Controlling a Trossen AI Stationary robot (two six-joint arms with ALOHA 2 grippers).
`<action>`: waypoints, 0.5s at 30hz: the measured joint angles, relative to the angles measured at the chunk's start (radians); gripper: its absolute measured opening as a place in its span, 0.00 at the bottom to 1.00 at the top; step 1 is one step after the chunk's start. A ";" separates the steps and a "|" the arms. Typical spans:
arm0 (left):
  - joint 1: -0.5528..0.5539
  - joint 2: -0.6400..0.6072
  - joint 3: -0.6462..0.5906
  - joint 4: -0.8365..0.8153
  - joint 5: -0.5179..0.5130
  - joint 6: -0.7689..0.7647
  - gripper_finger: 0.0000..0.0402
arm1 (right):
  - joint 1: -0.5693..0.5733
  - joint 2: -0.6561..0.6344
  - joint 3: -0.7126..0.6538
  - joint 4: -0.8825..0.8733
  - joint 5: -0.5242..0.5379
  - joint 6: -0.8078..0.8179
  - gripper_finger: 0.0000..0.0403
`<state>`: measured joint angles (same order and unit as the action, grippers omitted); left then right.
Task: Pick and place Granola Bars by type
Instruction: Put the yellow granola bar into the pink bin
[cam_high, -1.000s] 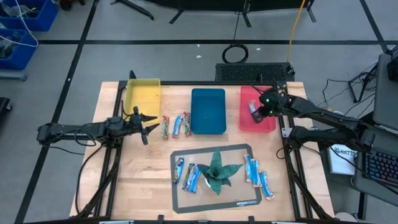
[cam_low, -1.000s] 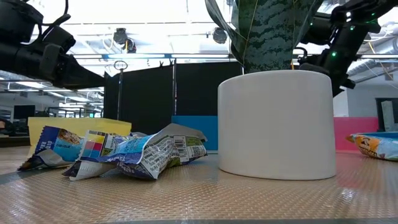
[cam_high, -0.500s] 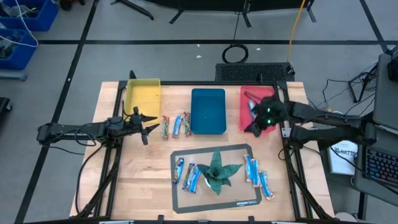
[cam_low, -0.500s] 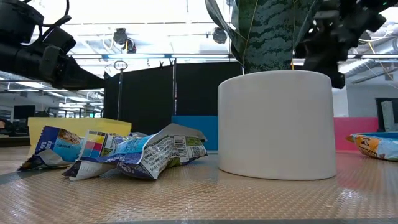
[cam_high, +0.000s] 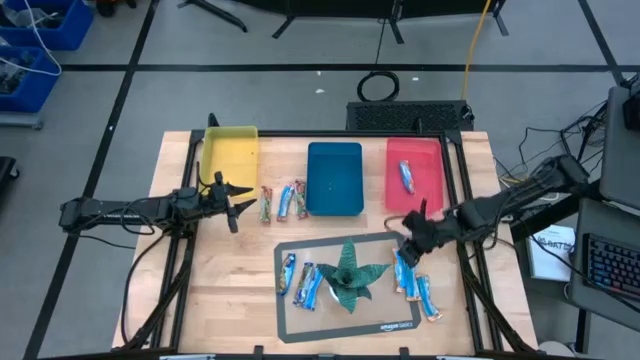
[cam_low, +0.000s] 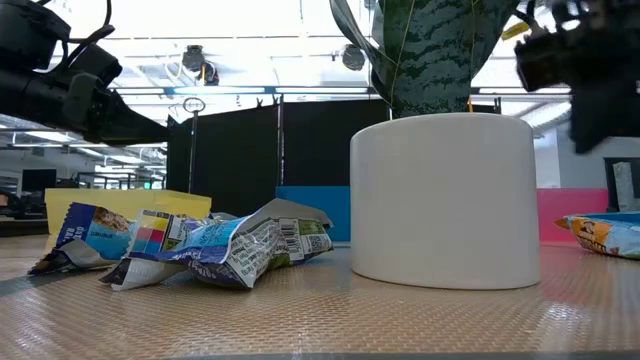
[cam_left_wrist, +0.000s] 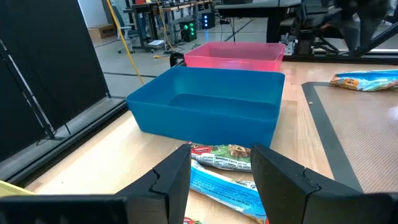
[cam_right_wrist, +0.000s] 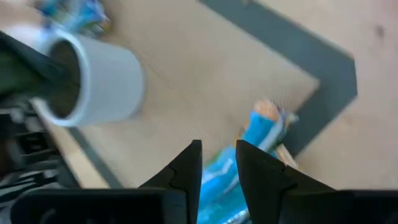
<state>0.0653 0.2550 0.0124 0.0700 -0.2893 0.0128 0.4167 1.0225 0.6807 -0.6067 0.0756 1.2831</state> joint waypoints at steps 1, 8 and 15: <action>0.000 0.000 0.000 0.000 0.000 0.000 0.43 | 0.017 0.023 0.000 -0.001 0.003 0.022 0.22; 0.000 0.000 0.000 0.000 0.000 -0.015 0.43 | 0.050 0.173 0.000 -0.012 -0.048 0.068 0.22; 0.000 0.000 0.000 0.000 0.000 -0.018 0.43 | 0.021 0.239 0.000 0.004 -0.073 0.020 0.22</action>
<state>0.0653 0.2550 0.0124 0.0700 -0.2890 -0.0051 0.4380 1.2611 0.6807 -0.6031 0.0023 1.3036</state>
